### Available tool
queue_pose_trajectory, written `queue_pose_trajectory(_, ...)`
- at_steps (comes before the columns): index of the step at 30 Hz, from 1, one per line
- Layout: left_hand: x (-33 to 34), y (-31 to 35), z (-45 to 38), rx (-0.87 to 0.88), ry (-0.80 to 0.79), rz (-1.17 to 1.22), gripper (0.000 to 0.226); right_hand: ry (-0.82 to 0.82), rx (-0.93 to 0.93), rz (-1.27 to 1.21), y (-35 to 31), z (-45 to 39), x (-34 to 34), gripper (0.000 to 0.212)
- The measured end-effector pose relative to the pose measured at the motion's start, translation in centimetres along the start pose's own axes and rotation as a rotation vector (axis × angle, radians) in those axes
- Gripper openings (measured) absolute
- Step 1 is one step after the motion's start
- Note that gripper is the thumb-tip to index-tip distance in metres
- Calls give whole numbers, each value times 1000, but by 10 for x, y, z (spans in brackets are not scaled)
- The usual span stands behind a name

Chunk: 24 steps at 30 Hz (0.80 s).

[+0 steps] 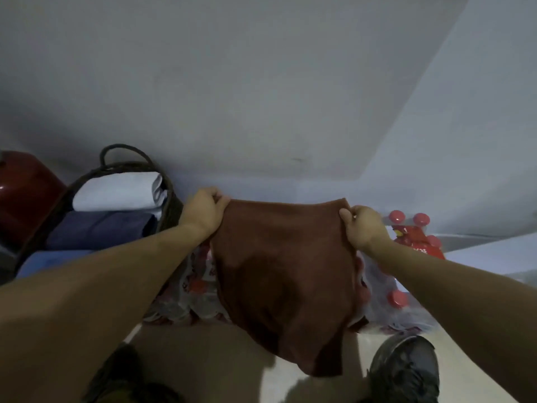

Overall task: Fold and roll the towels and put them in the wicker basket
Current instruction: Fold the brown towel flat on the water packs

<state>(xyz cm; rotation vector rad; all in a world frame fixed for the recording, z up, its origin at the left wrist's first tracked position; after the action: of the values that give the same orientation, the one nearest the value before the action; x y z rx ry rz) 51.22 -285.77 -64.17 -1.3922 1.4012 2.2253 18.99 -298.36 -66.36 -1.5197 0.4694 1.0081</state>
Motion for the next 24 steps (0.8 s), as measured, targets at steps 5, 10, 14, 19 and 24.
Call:
queue_pose_trajectory(5,23,-7,-33,73,141,-164,28,82,-117,313,15,-23,18,34)
queue_pose_trajectory(10,37,-15,-48,98,230,-280,32,183,-174,415,15,-23,28,32)
queue_pose_trajectory(14,37,-20,-51,-36,192,-216,35,95,-112,470,16,-29,28,34)
queue_pose_trajectory(19,9,-3,-18,-47,168,-99,49,51,43,416,11,-15,-4,44)
queue_pose_trajectory(24,-18,-1,59,-51,268,50,32,192,104,151,3,43,-29,38)
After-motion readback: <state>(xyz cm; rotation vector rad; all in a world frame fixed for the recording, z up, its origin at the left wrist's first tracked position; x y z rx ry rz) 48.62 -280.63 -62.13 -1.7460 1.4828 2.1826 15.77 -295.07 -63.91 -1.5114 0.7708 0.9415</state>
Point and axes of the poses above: each hand's wrist, its own z-axis away from the middle knuckle, its own x-axis out of the palm, y = z × x, the point moved 7 cm from there along -z, towards the middle knuckle, and after that the axes turned 8 degrees about -x, right-handed, at the moved point
